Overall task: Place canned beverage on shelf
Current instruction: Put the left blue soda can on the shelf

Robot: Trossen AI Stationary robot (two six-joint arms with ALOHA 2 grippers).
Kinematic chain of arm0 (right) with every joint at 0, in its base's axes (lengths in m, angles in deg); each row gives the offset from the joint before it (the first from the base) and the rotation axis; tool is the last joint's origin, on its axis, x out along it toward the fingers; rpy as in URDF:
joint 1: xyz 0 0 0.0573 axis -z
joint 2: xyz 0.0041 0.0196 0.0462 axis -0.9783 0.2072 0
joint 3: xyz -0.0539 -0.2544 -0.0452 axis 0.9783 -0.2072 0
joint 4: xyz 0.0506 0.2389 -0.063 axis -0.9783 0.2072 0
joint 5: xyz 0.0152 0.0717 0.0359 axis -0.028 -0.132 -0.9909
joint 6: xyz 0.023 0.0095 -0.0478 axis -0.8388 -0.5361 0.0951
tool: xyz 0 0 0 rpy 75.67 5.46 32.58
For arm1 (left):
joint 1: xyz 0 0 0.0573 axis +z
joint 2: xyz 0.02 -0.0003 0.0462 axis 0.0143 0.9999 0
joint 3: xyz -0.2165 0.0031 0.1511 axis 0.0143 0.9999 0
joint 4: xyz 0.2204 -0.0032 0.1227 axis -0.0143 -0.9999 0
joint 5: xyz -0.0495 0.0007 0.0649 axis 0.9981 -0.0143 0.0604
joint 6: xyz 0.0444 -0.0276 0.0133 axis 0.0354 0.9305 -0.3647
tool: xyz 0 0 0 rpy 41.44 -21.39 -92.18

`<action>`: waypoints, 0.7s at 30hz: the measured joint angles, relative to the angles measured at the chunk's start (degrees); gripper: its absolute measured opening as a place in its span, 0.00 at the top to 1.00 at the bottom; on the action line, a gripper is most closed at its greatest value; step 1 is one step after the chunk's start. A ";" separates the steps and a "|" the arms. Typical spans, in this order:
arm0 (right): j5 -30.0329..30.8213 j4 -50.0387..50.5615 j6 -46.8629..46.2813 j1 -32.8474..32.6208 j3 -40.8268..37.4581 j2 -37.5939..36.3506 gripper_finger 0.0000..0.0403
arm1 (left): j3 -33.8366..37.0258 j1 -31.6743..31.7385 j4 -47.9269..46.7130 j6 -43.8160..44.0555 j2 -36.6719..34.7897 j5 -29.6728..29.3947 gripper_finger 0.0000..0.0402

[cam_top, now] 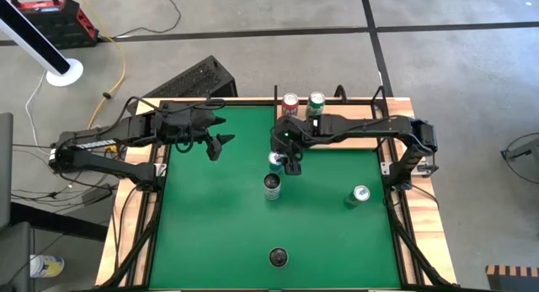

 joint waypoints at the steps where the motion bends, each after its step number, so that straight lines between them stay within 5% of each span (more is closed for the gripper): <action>1: 1.09 -0.90 -0.21 0.04 0.00 0.00 0.34 | 0.00 0.00 0.02 0.00 0.00 0.00 0.27; 15: 2.32 -6.19 0.61 -0.31 0.00 0.00 0.34 | 0.00 0.00 0.02 -0.02 0.00 -0.09 0.27; 21: -2.28 -5.95 -0.68 -0.21 0.00 0.00 0.34 | 0.00 0.00 0.01 -0.06 0.00 -0.13 0.27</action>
